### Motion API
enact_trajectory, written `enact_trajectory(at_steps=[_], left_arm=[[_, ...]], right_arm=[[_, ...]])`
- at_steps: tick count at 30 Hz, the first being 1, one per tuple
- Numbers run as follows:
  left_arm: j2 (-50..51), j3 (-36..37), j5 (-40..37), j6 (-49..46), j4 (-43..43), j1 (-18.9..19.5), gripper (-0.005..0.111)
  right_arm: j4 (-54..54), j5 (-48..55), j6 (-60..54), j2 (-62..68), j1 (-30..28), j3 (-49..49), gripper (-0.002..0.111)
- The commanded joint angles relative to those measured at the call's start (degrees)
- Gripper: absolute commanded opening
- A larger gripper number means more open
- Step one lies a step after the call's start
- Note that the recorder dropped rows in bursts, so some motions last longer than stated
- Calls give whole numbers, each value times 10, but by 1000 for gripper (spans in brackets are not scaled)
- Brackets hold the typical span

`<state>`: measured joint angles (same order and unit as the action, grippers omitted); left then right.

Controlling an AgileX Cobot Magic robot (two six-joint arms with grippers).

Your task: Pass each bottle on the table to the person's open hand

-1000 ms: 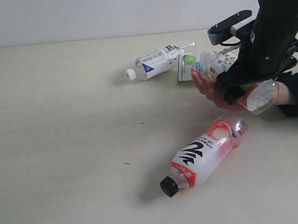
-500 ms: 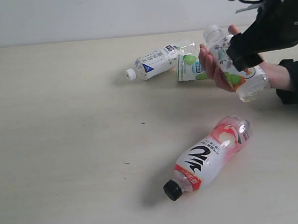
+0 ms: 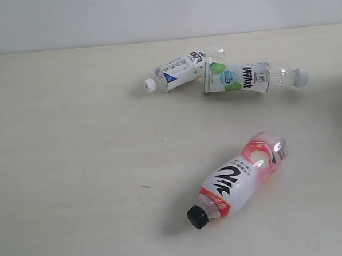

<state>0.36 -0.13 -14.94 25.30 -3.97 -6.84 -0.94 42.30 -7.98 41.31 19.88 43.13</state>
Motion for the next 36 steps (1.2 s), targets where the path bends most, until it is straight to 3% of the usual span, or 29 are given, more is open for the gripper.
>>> enact_trajectory(at_steps=[1, 6, 14, 36], left_arm=[[-4, 1, 2, -2, -1, -2, 0], [-4, 1, 2, -2, -1, -2, 0], [-4, 1, 2, -2, -1, -2, 0], [-4, 1, 2, -2, -1, -2, 0]], right_arm=[[-2, -53, -9, -159, -2, -124, 1], [-3, -104, -3, -316, -2, -187, 1], [-2, -188, 59, -413, -2, -255, 1], [-4, -187, 61, -413, 16, -256, 1]])
